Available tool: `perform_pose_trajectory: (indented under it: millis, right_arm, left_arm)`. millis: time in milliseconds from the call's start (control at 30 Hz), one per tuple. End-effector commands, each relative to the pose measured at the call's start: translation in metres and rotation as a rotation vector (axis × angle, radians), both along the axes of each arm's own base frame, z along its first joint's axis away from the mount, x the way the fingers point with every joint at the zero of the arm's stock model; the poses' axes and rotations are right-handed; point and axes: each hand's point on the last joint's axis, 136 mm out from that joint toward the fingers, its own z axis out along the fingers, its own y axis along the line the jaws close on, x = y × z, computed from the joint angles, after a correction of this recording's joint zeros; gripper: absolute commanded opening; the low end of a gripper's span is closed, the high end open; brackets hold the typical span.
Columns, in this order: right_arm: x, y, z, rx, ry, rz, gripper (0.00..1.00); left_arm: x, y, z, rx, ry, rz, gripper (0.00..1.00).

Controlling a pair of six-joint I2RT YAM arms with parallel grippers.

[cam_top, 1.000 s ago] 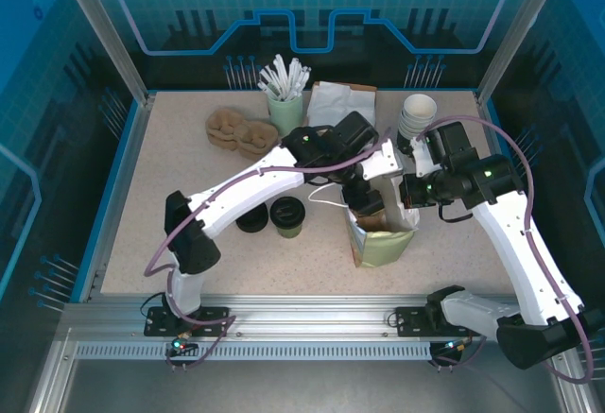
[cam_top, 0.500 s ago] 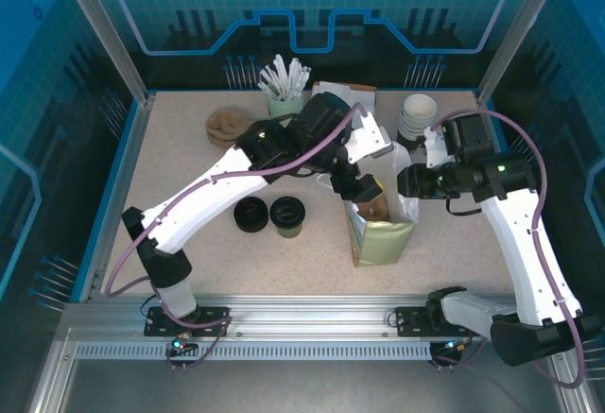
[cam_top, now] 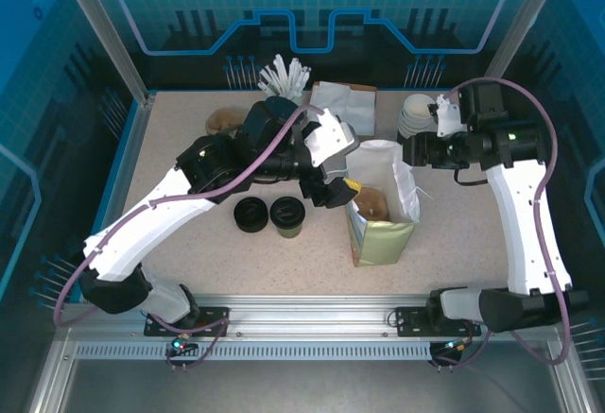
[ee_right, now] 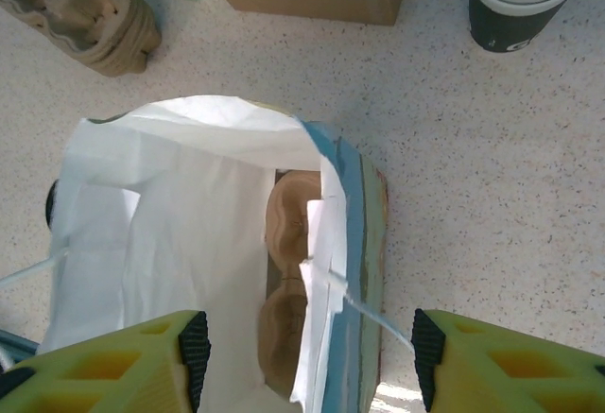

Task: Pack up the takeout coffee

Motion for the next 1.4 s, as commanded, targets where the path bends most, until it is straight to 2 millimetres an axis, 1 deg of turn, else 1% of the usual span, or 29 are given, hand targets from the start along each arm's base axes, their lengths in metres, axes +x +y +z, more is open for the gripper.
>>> perform_pose_trajectory:
  millis: [0,133,267,333,467,567,600,700,733,867,1000,1067,1133,1233,1367]
  right_arm:
    - [0.008,0.001,-0.009,0.003,-0.002,0.033,0.61]
    - [0.014,0.007,-0.024,0.033,0.016,0.048,0.61]
    - [0.02,0.01,-0.04,0.046,0.049,0.055,0.59]
    - [0.023,0.011,-0.049,0.051,0.078,0.059,0.55]
    - [0.027,0.016,-0.062,0.072,0.116,0.064,0.48]
    - [0.031,0.018,-0.065,0.082,0.123,0.073,0.4]
    - [0.032,0.02,-0.065,0.087,0.126,0.076,0.35]
    - [0.034,0.024,-0.059,0.108,0.114,0.087,0.14]
    - [0.035,0.026,-0.054,0.114,0.099,0.091,0.1]
    - [0.032,0.032,-0.034,0.137,0.02,0.097,0.0]
    - [0.024,0.035,-0.012,0.172,-0.086,0.063,0.0]
    - [0.016,0.04,0.0,0.215,-0.161,0.06,0.0]
    - [0.008,0.04,0.012,0.215,-0.255,0.044,0.0]
    - [-0.002,0.038,0.023,0.228,-0.355,0.024,0.0]
    - [-0.011,0.033,0.029,0.245,-0.419,-0.001,0.0]
  left_arm:
    - [0.001,0.01,0.005,-0.051,0.038,0.071,0.93]
    - [-0.006,0.019,0.005,-0.076,0.051,0.084,0.95]
    - [-0.005,0.027,0.004,-0.074,0.055,0.1,0.96]
    - [-0.005,0.028,0.004,-0.076,0.06,0.102,0.96]
    - [-0.003,0.027,0.002,-0.076,0.062,0.103,0.96]
    - [-0.001,0.027,-0.001,-0.072,0.067,0.104,0.96]
    - [-0.001,0.027,-0.002,-0.07,0.067,0.105,0.96]
    - [0.001,0.028,-0.003,-0.068,0.069,0.11,0.96]
    - [0.0,0.028,-0.003,-0.069,0.069,0.111,0.96]
    - [0.001,0.031,-0.003,-0.078,0.06,0.116,0.96]
    - [0.0,0.033,-0.001,-0.086,0.05,0.12,0.97]
    - [0.0,0.034,0.0,-0.09,0.046,0.121,0.97]
    - [0.0,0.035,0.001,-0.094,0.041,0.124,0.96]
    - [-0.001,0.037,0.002,-0.109,0.034,0.128,0.96]
    - [-0.001,0.037,0.0,-0.12,0.029,0.133,0.97]
